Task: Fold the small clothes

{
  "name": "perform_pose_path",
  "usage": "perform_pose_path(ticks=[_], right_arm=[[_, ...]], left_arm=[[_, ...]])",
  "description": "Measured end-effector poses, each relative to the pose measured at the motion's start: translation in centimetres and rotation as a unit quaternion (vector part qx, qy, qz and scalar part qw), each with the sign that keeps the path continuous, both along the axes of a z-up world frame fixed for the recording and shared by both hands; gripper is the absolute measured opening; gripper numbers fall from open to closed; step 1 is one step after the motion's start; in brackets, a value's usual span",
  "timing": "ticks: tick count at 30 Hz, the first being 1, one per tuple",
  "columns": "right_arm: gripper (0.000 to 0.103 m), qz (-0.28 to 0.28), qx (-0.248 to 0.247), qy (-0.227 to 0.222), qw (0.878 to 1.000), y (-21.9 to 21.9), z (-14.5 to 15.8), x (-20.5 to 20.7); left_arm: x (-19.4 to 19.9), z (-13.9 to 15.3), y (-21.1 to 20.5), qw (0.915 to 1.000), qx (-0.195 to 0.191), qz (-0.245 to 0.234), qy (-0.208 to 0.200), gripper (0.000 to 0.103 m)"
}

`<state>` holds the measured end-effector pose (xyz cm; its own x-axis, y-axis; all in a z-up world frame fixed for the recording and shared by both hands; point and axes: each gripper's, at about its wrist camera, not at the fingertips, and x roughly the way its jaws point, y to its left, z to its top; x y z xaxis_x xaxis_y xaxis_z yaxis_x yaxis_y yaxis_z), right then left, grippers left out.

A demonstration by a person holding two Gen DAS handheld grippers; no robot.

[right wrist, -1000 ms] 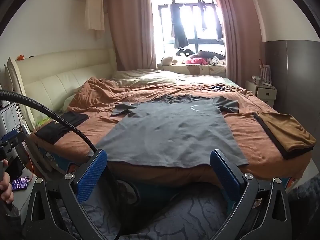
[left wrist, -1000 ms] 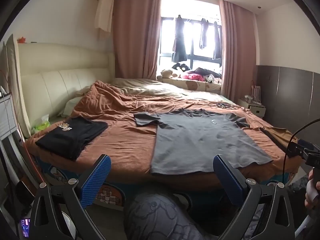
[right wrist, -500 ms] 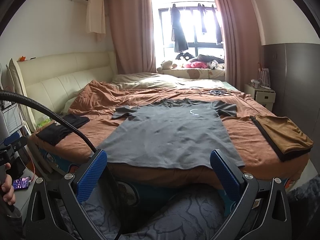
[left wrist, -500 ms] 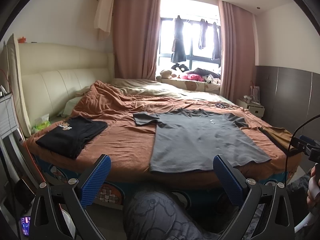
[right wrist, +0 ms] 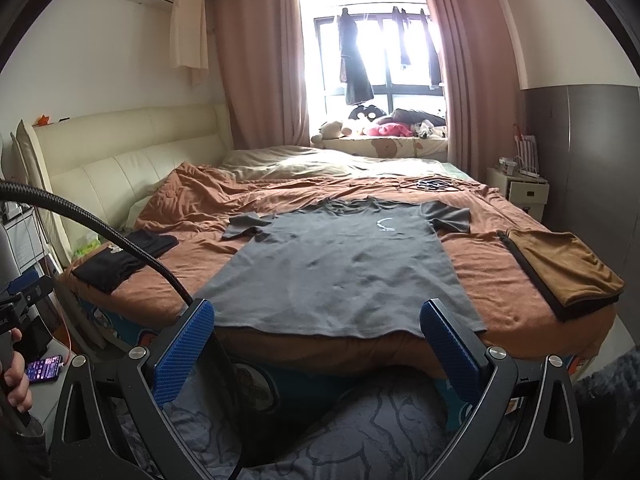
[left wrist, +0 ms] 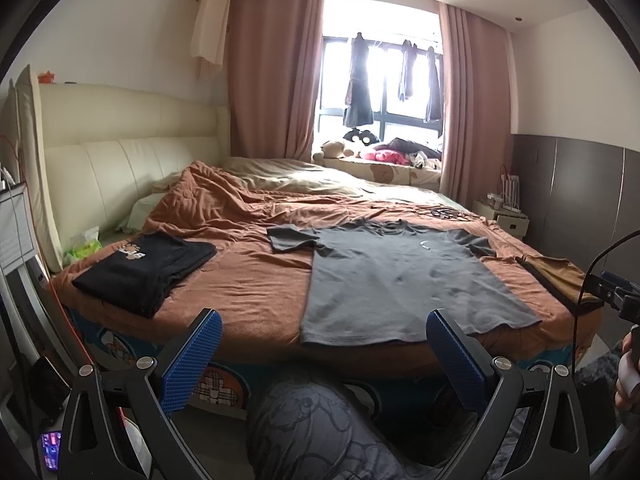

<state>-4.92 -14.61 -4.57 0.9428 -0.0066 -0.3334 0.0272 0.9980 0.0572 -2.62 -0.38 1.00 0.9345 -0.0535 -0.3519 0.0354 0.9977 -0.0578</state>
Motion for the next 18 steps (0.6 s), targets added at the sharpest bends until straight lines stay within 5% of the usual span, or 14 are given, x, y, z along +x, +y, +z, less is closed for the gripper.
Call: perform_pose_path(ticks=[18], right_arm=[[0.103, 0.000, 0.000, -0.002, 1.000, -0.03, 0.20, -0.18]], left_arm=[[-0.17, 0.20, 0.06, 1.0000, 0.000, -0.002, -0.007, 0.103]])
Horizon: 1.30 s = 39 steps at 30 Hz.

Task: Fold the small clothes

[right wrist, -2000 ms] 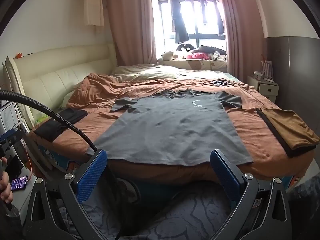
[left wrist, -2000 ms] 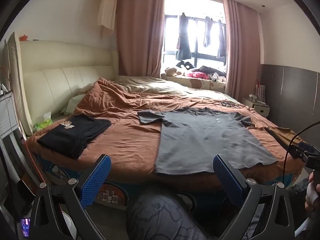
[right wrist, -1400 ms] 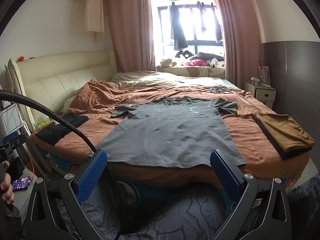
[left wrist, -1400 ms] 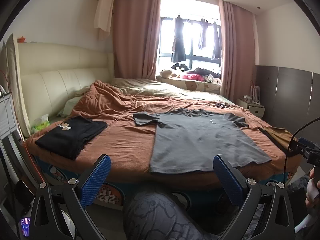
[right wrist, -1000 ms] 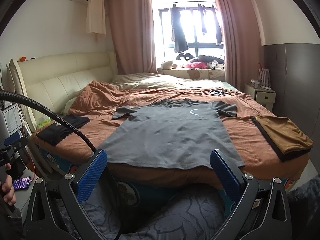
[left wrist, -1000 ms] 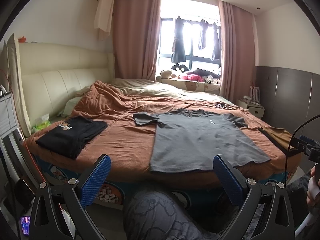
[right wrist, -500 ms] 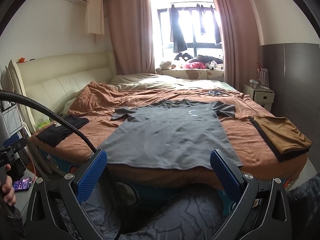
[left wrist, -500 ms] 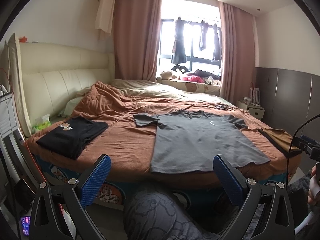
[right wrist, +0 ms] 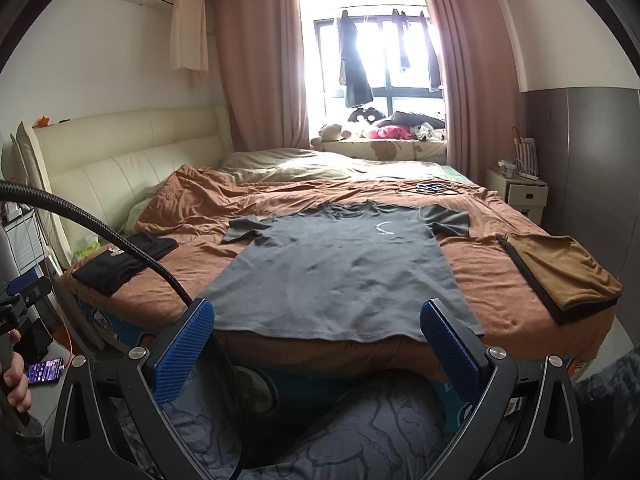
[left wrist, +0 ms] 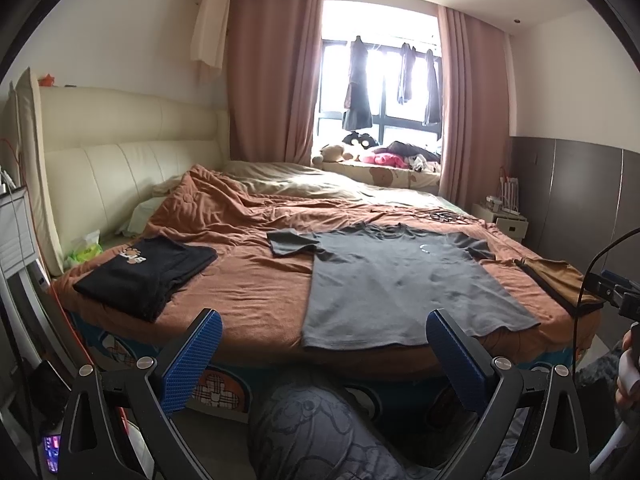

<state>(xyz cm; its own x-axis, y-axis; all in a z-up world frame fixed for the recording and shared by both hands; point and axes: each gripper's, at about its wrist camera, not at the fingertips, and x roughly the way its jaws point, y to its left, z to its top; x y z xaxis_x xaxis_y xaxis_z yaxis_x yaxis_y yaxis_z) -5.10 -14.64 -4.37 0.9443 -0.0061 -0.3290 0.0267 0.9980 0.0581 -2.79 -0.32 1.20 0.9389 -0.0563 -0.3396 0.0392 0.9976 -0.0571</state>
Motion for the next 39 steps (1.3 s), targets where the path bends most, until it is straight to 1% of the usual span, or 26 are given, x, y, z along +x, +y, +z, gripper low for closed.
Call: perform_pose_path(ticks=[21, 26, 33, 39], right_arm=[[0.103, 0.000, -0.005, -0.007, 1.000, 0.2, -0.2, -0.4], [0.103, 0.003, -0.003, -0.008, 1.000, 0.4, -0.5, -0.1], [0.103, 0.016, -0.015, -0.002, 1.000, 0.6, -0.7, 1.4], [0.103, 0.020, -0.014, 0.000, 1.000, -0.1, -0.7, 4.2]], left_arm=[[-0.5, 0.0, 0.2, 1.0000, -0.003, 0.001, -0.005, 0.103], [-0.4, -0.3, 0.3, 1.0000, 0.002, 0.000, -0.005, 0.103], [1.3, -0.4, 0.9, 1.0000, -0.001, 0.003, -0.003, 0.103], [4.1, -0.3, 1.4, 0.9999, 0.013, 0.003, 0.000, 0.103]])
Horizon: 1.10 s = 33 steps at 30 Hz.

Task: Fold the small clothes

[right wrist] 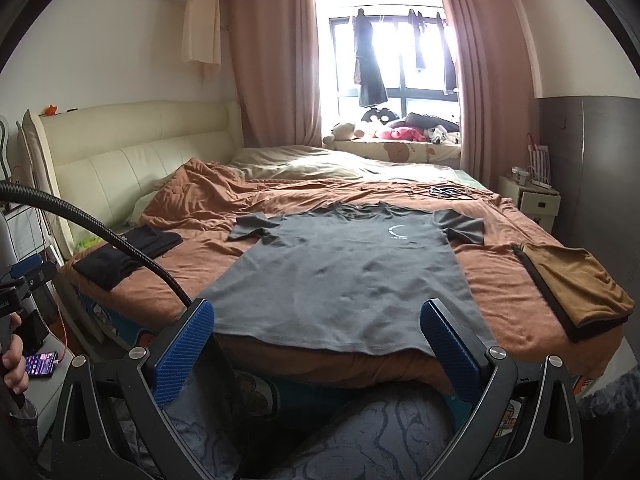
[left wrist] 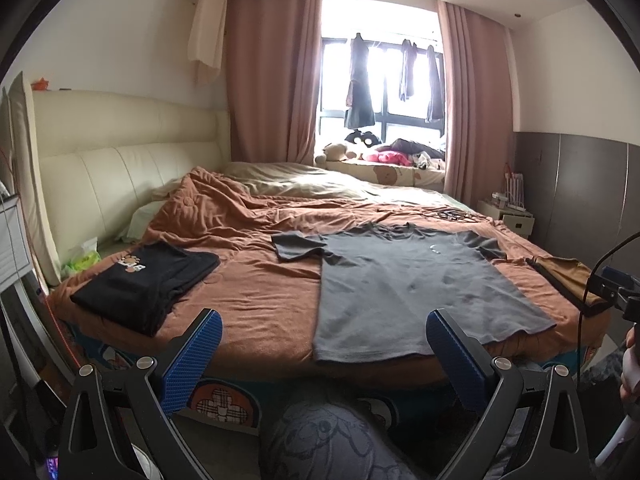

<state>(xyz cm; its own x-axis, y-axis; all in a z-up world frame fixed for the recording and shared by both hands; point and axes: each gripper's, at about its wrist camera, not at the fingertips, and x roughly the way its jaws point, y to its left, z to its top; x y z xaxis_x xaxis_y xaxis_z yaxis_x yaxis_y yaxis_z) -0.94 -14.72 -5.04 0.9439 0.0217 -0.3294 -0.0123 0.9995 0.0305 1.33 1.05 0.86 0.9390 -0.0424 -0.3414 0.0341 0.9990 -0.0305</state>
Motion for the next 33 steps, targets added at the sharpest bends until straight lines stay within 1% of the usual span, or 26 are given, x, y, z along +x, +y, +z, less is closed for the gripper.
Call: perform_pose_path(ticks=[2, 5, 11, 13, 16, 18, 21, 24, 25, 27, 29, 33], right_arm=[[0.103, -0.007, 0.005, 0.008, 1.000, -0.5, -0.1, 1.6], [0.103, -0.008, 0.010, 0.019, 1.000, -1.1, 0.0, 4.0], [0.103, -0.012, 0.011, 0.027, 1.000, -1.3, 0.9, 8.3], [0.103, -0.010, 0.015, 0.031, 0.999, -1.3, 1.1, 9.4], [0.103, -0.007, 0.015, 0.041, 0.999, -1.2, 1.6, 11.1], [0.103, -0.006, 0.014, 0.044, 0.999, -1.4, 2.1, 11.8], [0.103, -0.001, 0.014, 0.047, 0.999, -1.3, 3.1, 12.7], [0.096, 0.004, 0.017, 0.054, 0.998, -1.4, 3.9, 13.2], [0.096, 0.010, 0.024, 0.057, 0.998, -1.5, 4.1, 13.5], [0.096, 0.021, 0.043, 0.066, 0.997, -1.8, 4.4, 14.1], [0.096, 0.020, 0.057, 0.076, 0.995, -2.5, 4.6, 14.8], [0.095, 0.021, 0.062, 0.089, 0.994, -3.2, 5.2, 16.4]], left_arm=[[1.4, -0.2, 0.2, 0.9999, -0.001, 0.004, 0.010, 0.103], [3.9, -0.3, 0.8, 0.9997, -0.012, 0.002, 0.023, 0.103], [7.6, 0.1, 2.0, 0.9994, -0.009, 0.008, 0.031, 0.101], [8.5, 0.4, 2.5, 0.9993, -0.010, 0.008, 0.035, 0.099], [9.5, 0.9, 3.2, 0.9993, -0.011, 0.008, 0.034, 0.099], [10.2, 1.2, 3.7, 0.9991, -0.017, 0.007, 0.038, 0.095], [11.3, 1.5, 4.3, 0.9983, -0.028, -0.002, 0.051, 0.093], [12.5, 1.9, 4.7, 0.9977, -0.031, -0.008, 0.059, 0.087], [12.8, 2.1, 4.9, 0.9975, -0.032, -0.010, 0.062, 0.086], [13.4, 2.7, 5.1, 0.9976, -0.024, -0.014, 0.064, 0.086], [14.1, 3.3, 5.3, 0.9974, -0.010, -0.010, 0.070, 0.086], [15.2, 4.6, 6.0, 0.9966, -0.005, -0.004, 0.083, 0.086]])
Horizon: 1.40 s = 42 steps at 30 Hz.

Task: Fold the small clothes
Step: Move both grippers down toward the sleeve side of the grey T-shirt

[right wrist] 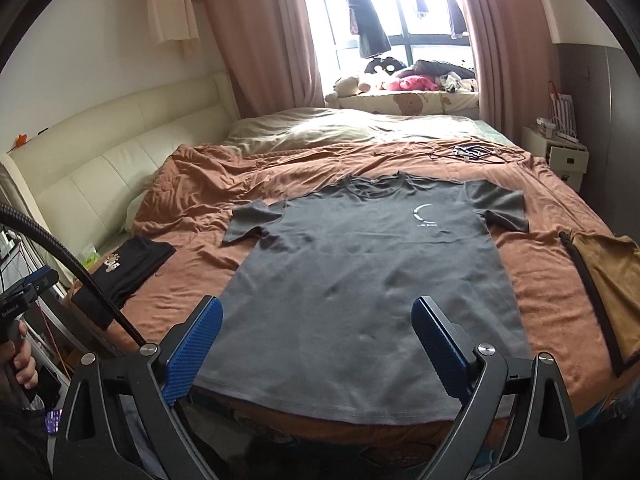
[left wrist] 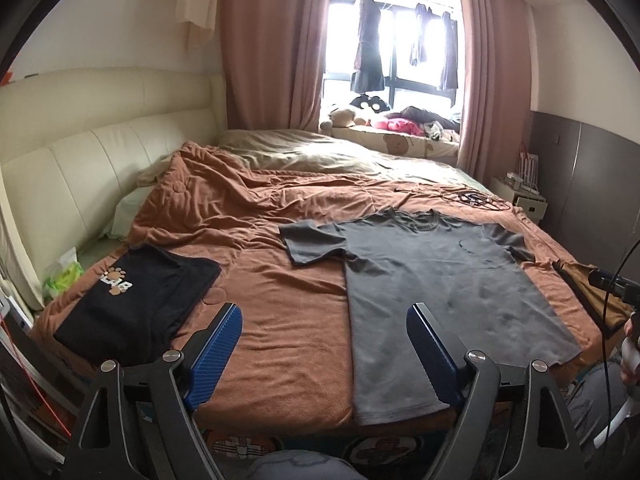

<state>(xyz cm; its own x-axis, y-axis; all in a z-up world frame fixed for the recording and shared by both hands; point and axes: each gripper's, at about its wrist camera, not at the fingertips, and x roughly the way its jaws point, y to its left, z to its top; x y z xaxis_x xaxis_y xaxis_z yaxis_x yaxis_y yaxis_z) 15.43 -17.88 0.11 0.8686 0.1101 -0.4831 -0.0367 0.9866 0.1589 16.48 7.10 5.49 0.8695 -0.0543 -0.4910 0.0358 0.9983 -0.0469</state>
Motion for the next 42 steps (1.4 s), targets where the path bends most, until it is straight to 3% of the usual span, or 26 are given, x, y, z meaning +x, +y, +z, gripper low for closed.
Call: perform_pose_path(ticks=[8, 10, 14, 16, 20, 30, 42], right_arm=[[0.087, 0.022, 0.013, 0.011, 1.000, -0.4, 0.5, 6.1], [0.079, 0.024, 0.011, 0.019, 0.999, -0.6, 0.4, 8.1], [0.075, 0.036, 0.030, 0.031, 0.998, -0.7, -0.1, 12.3], [0.071, 0.038, 0.027, 0.035, 0.998, -0.6, -0.6, 14.5], [0.060, 0.048, 0.038, 0.055, 0.997, -0.6, -1.9, 18.8], [0.040, 0.080, 0.041, 0.089, 0.992, 0.4, -4.2, 27.5], [0.034, 0.103, 0.047, 0.123, 0.986, 1.9, -7.1, 37.7]], left_arm=[[4.7, 0.7, 1.2, 0.9998, -0.005, 0.012, 0.014, 0.085], [6.9, 0.3, 1.3, 0.9996, -0.005, 0.012, 0.024, 0.081], [11.6, -0.7, 2.4, 0.9983, -0.024, 0.017, 0.051, 0.071], [13.9, -1.5, 2.8, 0.9974, -0.031, 0.017, 0.062, 0.070], [18.2, -3.5, 3.6, 0.9942, -0.048, 0.019, 0.094, 0.059], [27.3, -7.8, 4.5, 0.9874, -0.076, 0.018, 0.138, 0.053], [37.4, -12.5, 6.2, 0.9770, -0.108, 0.021, 0.183, 0.048]])
